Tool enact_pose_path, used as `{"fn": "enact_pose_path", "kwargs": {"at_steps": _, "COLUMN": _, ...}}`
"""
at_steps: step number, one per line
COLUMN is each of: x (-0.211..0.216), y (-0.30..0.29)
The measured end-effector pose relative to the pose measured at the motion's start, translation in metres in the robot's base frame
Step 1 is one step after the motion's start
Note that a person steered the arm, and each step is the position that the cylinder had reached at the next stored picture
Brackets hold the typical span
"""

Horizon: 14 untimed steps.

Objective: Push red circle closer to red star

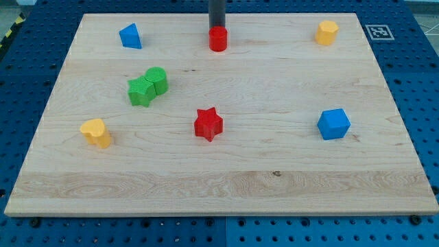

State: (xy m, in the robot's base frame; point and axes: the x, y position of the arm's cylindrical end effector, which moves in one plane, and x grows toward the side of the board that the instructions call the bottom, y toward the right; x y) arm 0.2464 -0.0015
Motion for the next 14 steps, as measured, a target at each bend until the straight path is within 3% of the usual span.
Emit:
{"fn": "enact_pose_path", "kwargs": {"at_steps": 5, "x": 0.097, "y": -0.004}}
{"fn": "enact_pose_path", "kwargs": {"at_steps": 7, "x": 0.085, "y": -0.038}}
{"fn": "enact_pose_path", "kwargs": {"at_steps": 10, "x": 0.131, "y": -0.036}}
{"fn": "enact_pose_path", "kwargs": {"at_steps": 14, "x": 0.138, "y": -0.007}}
